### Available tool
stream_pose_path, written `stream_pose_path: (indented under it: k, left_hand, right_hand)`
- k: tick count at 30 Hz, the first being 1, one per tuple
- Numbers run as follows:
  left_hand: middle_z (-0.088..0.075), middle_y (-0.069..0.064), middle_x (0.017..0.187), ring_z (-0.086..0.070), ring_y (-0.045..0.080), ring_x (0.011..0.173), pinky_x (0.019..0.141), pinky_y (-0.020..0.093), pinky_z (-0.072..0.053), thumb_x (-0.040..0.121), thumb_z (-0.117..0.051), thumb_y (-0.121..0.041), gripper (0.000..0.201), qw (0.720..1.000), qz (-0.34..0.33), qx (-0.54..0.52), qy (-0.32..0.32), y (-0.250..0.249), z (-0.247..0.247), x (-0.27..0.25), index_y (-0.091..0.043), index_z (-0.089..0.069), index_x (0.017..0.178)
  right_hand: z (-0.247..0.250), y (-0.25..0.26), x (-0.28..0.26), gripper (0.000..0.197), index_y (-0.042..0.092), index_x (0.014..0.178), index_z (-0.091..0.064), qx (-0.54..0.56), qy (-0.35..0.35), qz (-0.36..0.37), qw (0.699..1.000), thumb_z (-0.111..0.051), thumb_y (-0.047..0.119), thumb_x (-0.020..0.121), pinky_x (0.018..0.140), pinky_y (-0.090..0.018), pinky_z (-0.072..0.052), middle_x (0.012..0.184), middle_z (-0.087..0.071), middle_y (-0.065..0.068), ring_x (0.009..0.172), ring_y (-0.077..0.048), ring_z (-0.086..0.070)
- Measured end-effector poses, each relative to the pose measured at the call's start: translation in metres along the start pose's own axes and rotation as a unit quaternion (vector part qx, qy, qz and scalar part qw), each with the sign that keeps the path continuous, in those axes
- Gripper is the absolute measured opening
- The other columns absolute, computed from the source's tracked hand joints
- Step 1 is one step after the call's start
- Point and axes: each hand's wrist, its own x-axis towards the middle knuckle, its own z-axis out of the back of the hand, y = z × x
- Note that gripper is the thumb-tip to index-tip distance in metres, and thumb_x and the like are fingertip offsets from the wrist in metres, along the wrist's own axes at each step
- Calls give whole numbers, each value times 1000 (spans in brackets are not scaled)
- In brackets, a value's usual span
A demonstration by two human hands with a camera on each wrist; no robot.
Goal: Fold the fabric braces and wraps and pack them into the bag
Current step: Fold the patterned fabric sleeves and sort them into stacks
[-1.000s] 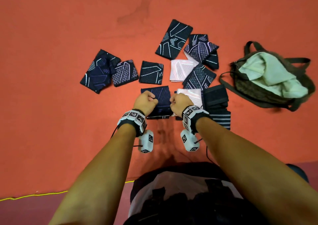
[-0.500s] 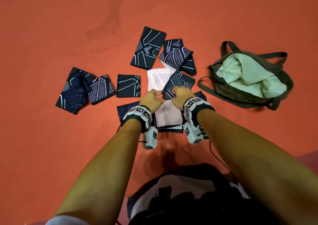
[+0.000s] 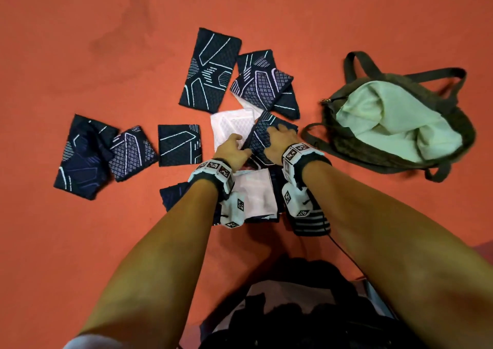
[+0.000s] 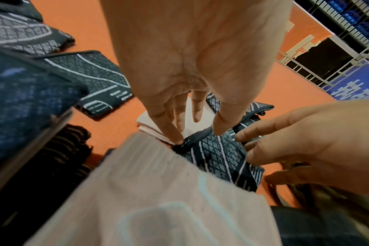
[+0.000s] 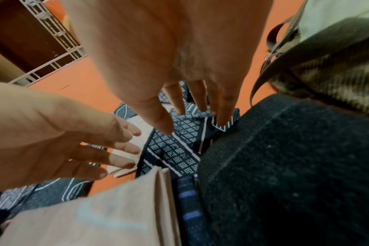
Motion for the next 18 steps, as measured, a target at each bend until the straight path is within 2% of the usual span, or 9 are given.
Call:
stream_pose_path:
  k: [3,5,7,10,13,15,18]
  left_hand:
    - [-54,8,144,-55,28,127,108,39,-44,89,-67,-24,69,998,6,45,32,-2,1,8,-18,-35,150]
    - [-60,6,137,-58,27,121,105,37,-46,88,-68,-23,72,996,1,77,43,-7,4,14,-19,-33,151]
    - [-63,7,125,-61,27,114,101,37,-49,84,-72,-21,69,995,5,90,51,-12,4,18,-19,-40,145]
    - [-71,6,107,-66,27,103,96,36,-52,76,-75,-20,38,995,-2,67,72,-10,0,21,-20,-63,112]
    - [-72,7,88,-65,24,85,82,30,-54,82,-70,-13,10,998,-27,33,55,-7,-2,10,-18,-69,90]
    - [-65,1,74,-58,19,72,75,29,-53,83,-70,-10,14,998,-46,-15,29,-2,0,2,-21,-65,76]
    - [-69,-1,72,-64,18,71,84,39,-58,75,-71,-16,12,993,-71,-93,-3,3,5,-13,-26,-71,71]
  right_hand:
    - [-2,0,10,70,12,151,-30,20,1,-11,1000,-58,22,88,121,-43,-22,158,-28,-15,146,-39,-22]
    - [-4,0,13,69,9,149,-30,41,1,-20,999,-59,19,87,119,-42,-25,154,-34,-17,143,-40,-28]
    - [-7,0,13,66,7,147,-31,56,-4,-29,998,-60,15,87,116,-40,-30,149,-37,-20,138,-41,-33]
    - [-11,-1,12,62,6,142,-37,50,-23,-29,998,-62,12,86,110,-40,-33,143,-38,-20,132,-40,-35]
    - [-7,0,7,53,6,138,-45,45,-34,-28,998,-60,12,87,107,-39,-35,140,-41,-20,129,-39,-36]
    - [-3,2,3,48,7,135,-50,60,-48,-25,997,-58,14,89,106,-39,-36,137,-44,-20,129,-38,-38]
    - [3,6,-8,42,9,129,-54,74,-73,-10,995,-57,19,88,105,-39,-37,133,-49,-21,127,-40,-42]
